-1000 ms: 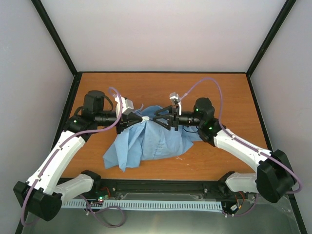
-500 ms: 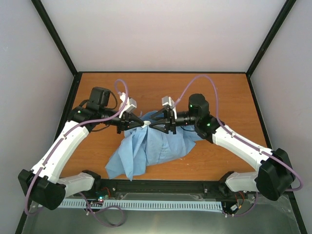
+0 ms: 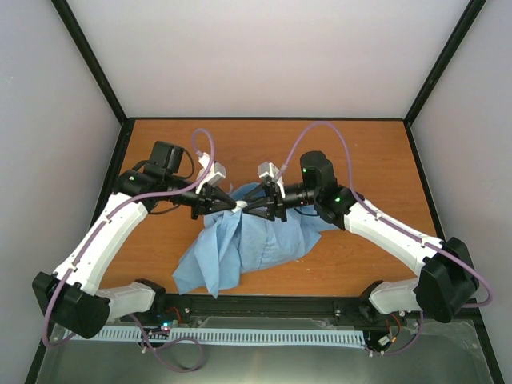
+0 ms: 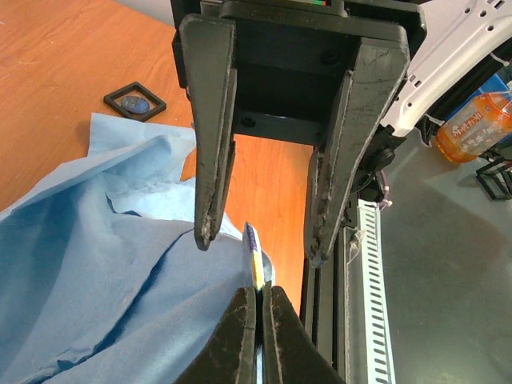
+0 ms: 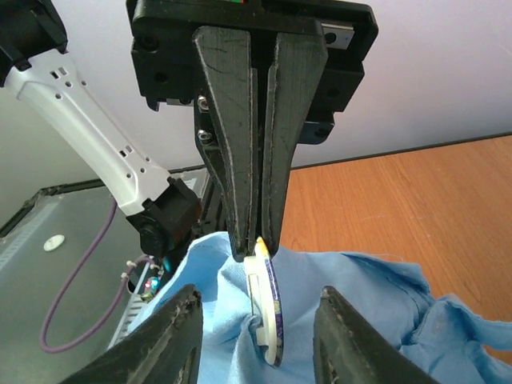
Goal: Remove the brooch from the garment
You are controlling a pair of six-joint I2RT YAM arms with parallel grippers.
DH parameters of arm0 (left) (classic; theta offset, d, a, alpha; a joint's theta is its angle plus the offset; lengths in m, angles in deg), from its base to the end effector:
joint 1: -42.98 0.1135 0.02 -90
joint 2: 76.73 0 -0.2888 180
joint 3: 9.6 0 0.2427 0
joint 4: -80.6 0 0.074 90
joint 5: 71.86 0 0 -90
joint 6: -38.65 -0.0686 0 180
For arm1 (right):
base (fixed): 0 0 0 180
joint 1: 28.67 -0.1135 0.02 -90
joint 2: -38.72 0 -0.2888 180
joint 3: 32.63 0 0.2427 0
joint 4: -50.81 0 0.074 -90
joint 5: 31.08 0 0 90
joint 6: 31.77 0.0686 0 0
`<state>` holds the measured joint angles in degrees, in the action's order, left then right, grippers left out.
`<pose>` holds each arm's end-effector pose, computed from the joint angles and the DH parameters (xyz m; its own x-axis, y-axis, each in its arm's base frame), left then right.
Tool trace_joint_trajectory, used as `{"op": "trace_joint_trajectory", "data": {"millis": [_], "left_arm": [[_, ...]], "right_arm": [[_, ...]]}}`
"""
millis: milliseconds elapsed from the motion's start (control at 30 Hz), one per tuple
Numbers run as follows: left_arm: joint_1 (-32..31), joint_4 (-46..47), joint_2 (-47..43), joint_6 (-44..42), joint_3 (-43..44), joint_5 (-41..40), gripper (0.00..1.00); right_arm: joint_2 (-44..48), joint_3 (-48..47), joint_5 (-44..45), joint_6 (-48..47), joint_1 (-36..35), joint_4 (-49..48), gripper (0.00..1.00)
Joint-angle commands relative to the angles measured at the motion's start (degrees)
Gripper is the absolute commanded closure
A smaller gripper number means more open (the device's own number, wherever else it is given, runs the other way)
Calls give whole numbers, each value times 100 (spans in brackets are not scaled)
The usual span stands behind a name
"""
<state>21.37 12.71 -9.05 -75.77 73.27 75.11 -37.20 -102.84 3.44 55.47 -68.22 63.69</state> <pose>0.1760 -0.1316 0.3556 -0.3951 0.3989 -0.8275 0.9186 0.1699 -0.3567 0.1940 0.2335 0.3335 -0.1992 -0.1999 -0.9594 -0.9737 -0.0700 0.2167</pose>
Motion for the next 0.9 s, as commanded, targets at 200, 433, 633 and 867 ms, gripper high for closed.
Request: {"op": "trace_joint_trajectory", "data": {"millis": [200, 433, 633, 867], "left_arm": [[-19, -162, 131, -202, 379, 273, 99], [-19, -233, 101, -377, 218, -86, 46], [-19, 239, -314, -358, -320, -369, 39], [-19, 761, -418, 23, -468, -484, 51]], "right_arm": [[-135, -245, -91, -18, -79, 36, 97], [142, 271, 73, 743, -9, -1027, 97], [412, 1022, 168, 1769, 18, -2807, 97], [438, 1348, 355, 2445, -9, -3641, 97]]}}
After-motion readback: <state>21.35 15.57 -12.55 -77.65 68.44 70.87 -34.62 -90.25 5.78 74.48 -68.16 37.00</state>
